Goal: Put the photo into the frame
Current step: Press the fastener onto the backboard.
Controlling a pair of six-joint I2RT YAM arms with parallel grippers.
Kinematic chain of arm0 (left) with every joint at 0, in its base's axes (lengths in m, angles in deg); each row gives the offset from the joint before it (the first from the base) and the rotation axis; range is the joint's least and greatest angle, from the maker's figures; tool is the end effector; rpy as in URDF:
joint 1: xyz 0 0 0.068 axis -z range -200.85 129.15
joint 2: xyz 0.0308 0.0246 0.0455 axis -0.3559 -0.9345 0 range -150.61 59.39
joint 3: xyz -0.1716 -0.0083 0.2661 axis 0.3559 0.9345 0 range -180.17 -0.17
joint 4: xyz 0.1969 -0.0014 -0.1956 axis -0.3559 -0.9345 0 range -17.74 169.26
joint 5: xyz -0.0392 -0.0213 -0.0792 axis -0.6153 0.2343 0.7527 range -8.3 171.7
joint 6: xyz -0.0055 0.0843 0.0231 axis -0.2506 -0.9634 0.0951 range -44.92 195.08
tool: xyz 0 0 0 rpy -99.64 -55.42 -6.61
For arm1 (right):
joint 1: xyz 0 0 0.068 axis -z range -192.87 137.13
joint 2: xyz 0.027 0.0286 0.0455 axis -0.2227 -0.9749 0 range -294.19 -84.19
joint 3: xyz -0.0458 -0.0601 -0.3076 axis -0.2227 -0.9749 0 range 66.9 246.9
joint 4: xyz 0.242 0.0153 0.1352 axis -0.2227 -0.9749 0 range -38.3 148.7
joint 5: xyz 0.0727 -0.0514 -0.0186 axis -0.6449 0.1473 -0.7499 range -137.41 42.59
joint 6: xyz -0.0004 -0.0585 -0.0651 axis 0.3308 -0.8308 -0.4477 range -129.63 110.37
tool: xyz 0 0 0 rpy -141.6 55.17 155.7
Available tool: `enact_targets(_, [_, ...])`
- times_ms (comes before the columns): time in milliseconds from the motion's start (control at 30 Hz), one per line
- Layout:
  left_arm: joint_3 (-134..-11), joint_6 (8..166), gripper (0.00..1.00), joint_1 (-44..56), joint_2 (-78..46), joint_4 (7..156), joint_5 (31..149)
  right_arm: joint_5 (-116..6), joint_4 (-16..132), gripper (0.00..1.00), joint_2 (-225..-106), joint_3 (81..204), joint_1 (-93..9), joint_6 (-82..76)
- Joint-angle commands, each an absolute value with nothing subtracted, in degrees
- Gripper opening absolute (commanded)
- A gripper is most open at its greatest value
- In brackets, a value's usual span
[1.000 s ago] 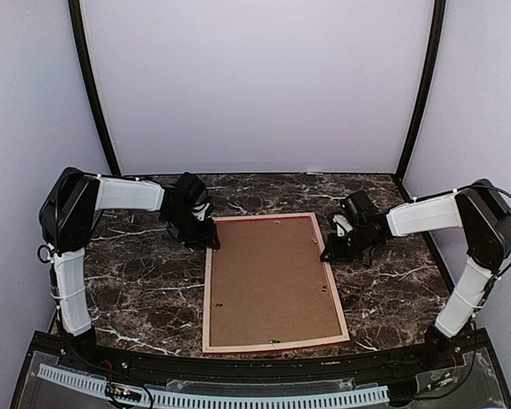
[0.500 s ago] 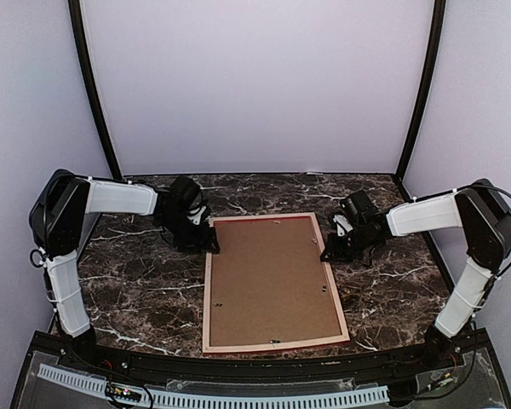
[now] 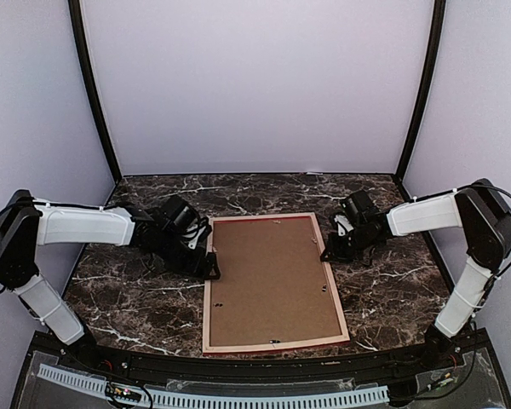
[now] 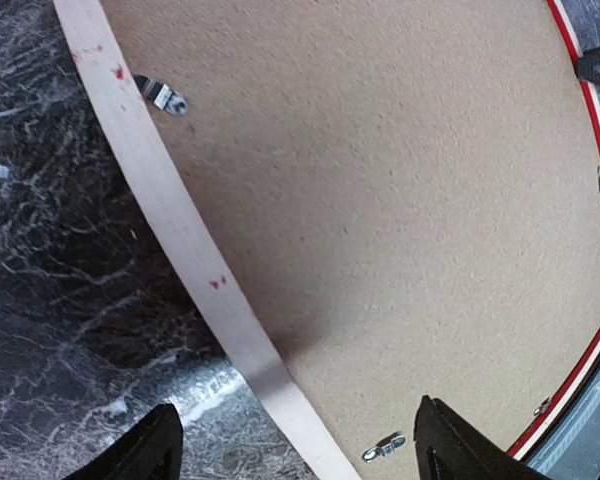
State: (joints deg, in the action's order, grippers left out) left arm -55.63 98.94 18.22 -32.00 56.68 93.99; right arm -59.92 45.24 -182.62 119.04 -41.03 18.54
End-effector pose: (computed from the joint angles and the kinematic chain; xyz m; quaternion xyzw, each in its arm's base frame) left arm 0.2638 -0.2355 0.1895 0.1554 0.9447 -0.2288 0.1763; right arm 0.3141 0.1872 0.1419 -0.0283 0.9596 0.2150 0.1790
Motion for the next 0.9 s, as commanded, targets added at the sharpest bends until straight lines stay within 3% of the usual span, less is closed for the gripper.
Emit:
enact_targets(0, [-53.2, 99.4, 0.84, 22.6, -30.2, 56.0, 91.3, -57.0, 44.0, 0.0, -185.6, 117.4, -39.5, 19.3])
enact_targets(467, [-51.9, 99.4, 0.85, 32.0, -30.8, 50.7, 84.8, -57.2, 44.0, 0.0, -184.7, 115.9, -39.5, 18.9])
enact_targets(867, [-54.4, 97.8, 0.75, 32.3, -35.2, 49.4, 82.3, -57.5, 43.9, 0.0, -184.9, 115.9, -39.5, 18.5])
